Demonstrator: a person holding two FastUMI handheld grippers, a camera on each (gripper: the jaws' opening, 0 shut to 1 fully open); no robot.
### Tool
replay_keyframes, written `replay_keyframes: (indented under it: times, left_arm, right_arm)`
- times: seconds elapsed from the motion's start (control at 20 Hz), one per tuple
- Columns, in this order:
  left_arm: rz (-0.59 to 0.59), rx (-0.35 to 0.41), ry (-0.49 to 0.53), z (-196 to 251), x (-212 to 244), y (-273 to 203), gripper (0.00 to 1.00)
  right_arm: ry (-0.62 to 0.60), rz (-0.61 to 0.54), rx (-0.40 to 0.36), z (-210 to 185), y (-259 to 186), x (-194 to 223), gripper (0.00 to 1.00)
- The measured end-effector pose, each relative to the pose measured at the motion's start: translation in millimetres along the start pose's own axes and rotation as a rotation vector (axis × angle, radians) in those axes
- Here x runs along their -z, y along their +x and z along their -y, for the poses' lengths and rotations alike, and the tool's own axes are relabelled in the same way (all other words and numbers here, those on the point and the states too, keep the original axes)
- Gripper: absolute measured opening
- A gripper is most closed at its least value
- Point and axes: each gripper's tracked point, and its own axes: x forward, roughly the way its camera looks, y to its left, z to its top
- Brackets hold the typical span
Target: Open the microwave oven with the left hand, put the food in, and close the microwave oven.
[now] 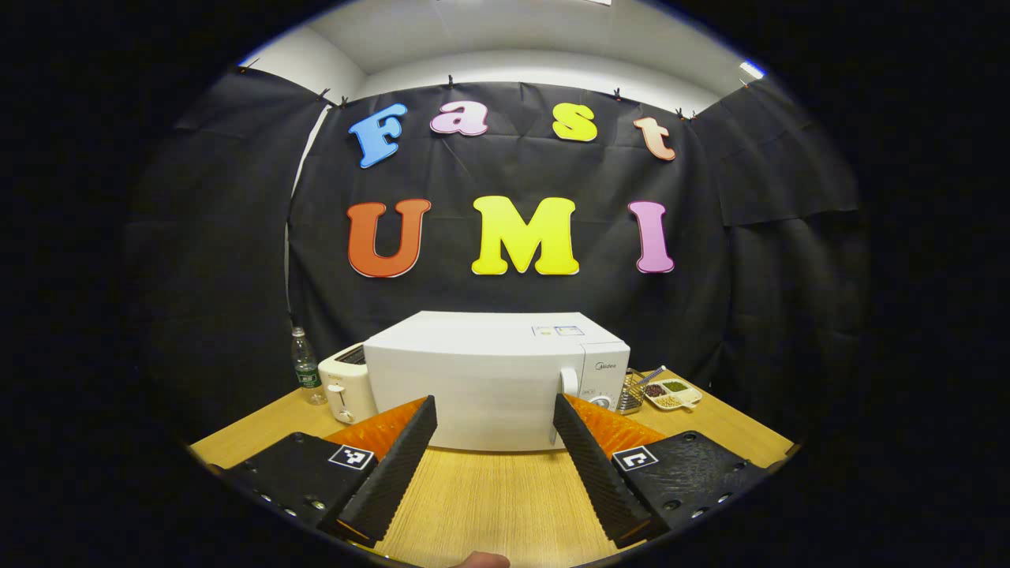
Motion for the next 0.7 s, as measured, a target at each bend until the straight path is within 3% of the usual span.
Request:
replay_keyframes:
  times: [0.35, 0.65, 0.7]
  left_arm:
    - [0.098, -0.028, 0.028, -19.4, -57.9, -97.7, 0.93]
    - [0.136, -0.080, 0.033, -35.8, -67.1, -167.5, 0.93]
    - [0.142, -0.076, 0.026, -37.1, -64.9, -175.8, 0.82]
  right_arm:
    - [-0.045, 0.063, 0.016, -17.7, -10.1, -21.7, 0.99]
    - [-0.113, 0.098, 0.010, -40.5, -27.1, -43.0, 0.99]
    - [-0.125, 0.107, 0.011, -42.4, -29.8, -46.7, 0.99]
